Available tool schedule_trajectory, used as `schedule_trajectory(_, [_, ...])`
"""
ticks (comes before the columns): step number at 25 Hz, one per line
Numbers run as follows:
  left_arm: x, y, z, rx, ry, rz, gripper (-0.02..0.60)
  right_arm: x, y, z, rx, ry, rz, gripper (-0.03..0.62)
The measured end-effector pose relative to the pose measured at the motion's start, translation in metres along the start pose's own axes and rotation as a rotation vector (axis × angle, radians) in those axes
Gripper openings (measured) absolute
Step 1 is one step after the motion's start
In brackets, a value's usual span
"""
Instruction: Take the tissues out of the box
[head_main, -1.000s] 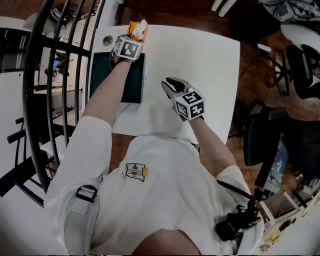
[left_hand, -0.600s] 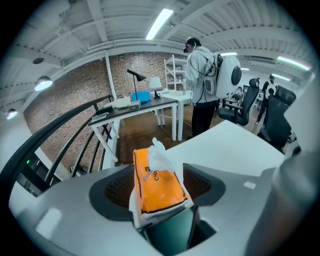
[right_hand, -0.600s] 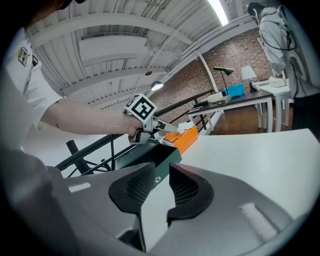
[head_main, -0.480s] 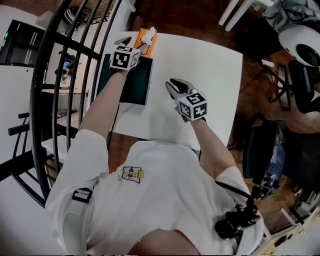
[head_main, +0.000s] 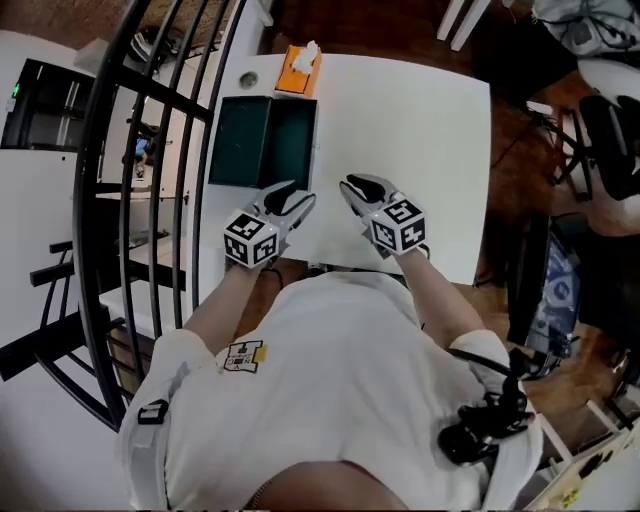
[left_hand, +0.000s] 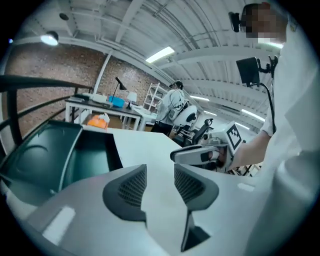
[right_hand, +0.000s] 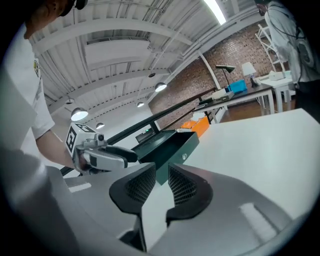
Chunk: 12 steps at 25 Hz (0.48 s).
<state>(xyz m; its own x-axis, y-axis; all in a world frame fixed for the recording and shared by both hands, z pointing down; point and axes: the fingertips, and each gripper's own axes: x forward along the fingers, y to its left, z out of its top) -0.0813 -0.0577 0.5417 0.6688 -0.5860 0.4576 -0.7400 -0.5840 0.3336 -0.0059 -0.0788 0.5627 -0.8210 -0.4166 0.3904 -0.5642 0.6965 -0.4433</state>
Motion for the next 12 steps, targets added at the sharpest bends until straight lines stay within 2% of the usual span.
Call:
schedule_trajectory(3, [0.002, -0.019, -0.044, -0.046, 0.020, -0.077, 0.147, -0.008, 0.016, -0.036, 0.038, 0.045, -0.038, 0.071])
schedule_trajectory(5, [0.002, -0.027, -0.063, -0.050, 0.032, -0.117, 0.120, -0.008, 0.029, -0.057, 0.056, 0.069, -0.045, 0.067])
schedule_trajectory(6, [0.002, -0.030, -0.070, -0.046, 0.034, -0.132, 0.078, -0.008, 0.035, -0.065, 0.054, 0.078, -0.049, 0.061])
schedule_trajectory(7, [0.002, -0.033, -0.076, -0.039, 0.034, -0.146, 0.001, -0.010, 0.040, -0.071, 0.047, 0.084, -0.054, 0.046])
schedule_trajectory(12, [0.004, -0.048, -0.095, -0.012, 0.048, -0.228, 0.000, -0.014, 0.051, -0.088, 0.033, 0.089, -0.082, 0.003])
